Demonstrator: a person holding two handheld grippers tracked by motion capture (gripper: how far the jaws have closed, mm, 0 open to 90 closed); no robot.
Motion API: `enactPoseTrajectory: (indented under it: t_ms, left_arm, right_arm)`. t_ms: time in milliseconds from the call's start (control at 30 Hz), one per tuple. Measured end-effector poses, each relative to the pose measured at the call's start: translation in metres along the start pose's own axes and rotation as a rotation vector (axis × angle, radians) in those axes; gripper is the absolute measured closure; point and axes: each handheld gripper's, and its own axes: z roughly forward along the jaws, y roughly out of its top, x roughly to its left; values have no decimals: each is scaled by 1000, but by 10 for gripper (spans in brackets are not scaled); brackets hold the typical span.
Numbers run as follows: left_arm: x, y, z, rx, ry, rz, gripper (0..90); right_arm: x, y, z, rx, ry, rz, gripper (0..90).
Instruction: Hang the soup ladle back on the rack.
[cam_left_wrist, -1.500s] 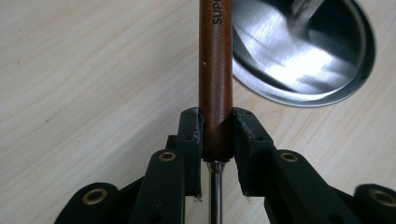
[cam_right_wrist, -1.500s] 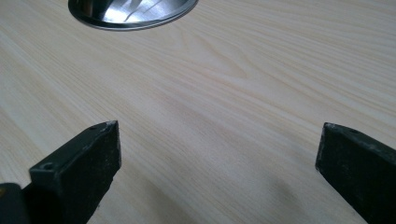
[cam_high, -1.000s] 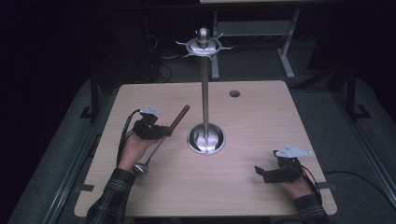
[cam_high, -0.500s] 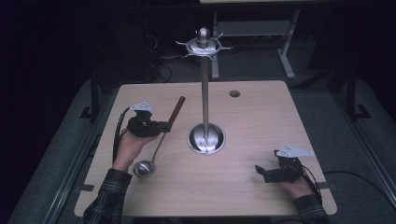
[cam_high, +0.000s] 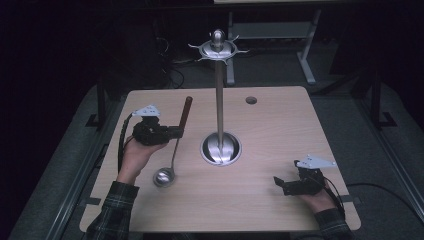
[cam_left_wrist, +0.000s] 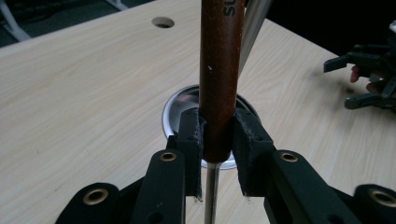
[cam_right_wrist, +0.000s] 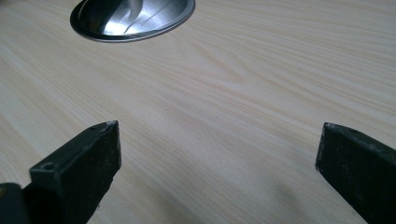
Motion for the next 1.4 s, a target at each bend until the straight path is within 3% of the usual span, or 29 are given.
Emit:
enactPoseTrajectory:
  t_ms: [167, 633, 867, 1400]
  left_arm:
    - [-9, 7, -7, -36, -15, 16, 739]
    - [-23, 20, -17, -67, -41, 64, 736]
    - [-26, 29, -24, -104, -64, 63, 736]
    - [-39, 70, -41, -124, -82, 139, 736]
  right_arm:
    - [0, 0, 0, -4, -2, 1, 0]
    - [-1, 0, -1, -12, -7, 5, 0]
    - [-1, -1, -2, -14, -14, 1, 0]
    - [-3, -1, -2, -14, -16, 9, 0]
